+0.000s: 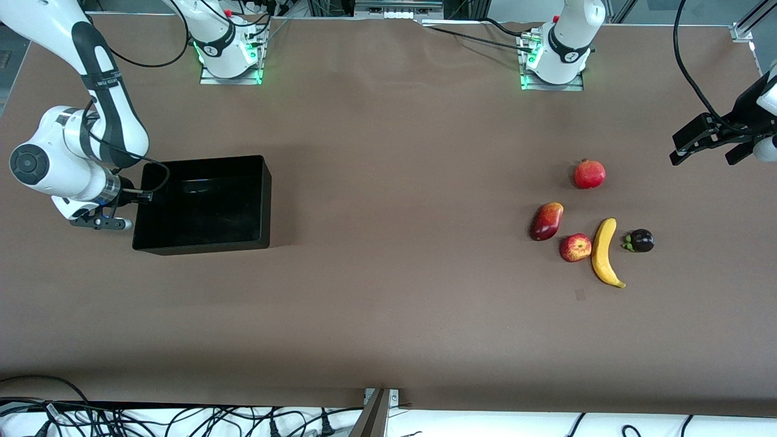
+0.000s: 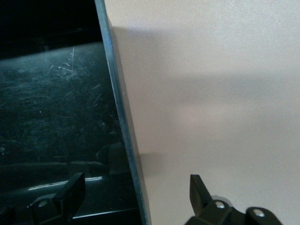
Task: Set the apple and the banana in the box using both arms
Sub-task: 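Grip the black box rim with the right gripper and drag it toward the fruit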
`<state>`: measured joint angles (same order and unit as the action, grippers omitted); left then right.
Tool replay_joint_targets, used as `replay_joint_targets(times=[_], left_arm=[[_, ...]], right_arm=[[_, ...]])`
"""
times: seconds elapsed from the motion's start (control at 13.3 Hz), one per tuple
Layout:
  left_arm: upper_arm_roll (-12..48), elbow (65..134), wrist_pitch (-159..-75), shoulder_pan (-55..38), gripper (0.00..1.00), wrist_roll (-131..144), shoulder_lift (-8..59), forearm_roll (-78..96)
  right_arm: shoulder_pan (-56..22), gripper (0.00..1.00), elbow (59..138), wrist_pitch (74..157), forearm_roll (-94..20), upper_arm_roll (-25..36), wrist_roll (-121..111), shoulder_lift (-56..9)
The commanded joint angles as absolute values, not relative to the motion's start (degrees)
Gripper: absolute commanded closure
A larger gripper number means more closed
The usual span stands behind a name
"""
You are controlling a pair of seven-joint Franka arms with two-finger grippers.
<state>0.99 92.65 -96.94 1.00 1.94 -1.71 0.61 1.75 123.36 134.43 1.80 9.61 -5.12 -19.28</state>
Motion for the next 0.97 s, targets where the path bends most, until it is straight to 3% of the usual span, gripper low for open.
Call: replay_joint_targets(times=[0.0,0.07,0.3,0.9], left_arm=[[0.8,92.0,-96.4,0.9,0.00,1.7,-1.9,2.1],[0.9,92.1,-96.4,0.9,0.00,1.7,-1.9,2.1],[0.9,92.0,-96.4,0.9,0.00,1.7,-2.0,2.1],[0.9,92.1,-96.4,0.9,0.00,1.7,-2.1,2.1]], right_arm=[[2.0,0.43,124.3,135.4,1.4,9.8,-6.1,-18.9],[2.1,0.61,124.4,135.3,1.4,9.8,-6.1,-19.1],[2.2,0.98,124.4,135.1,1.4,9.7,-6.1,-19.4],[1.8,1.00,123.0,133.5,1.4,9.3,-6.6,-18.4]])
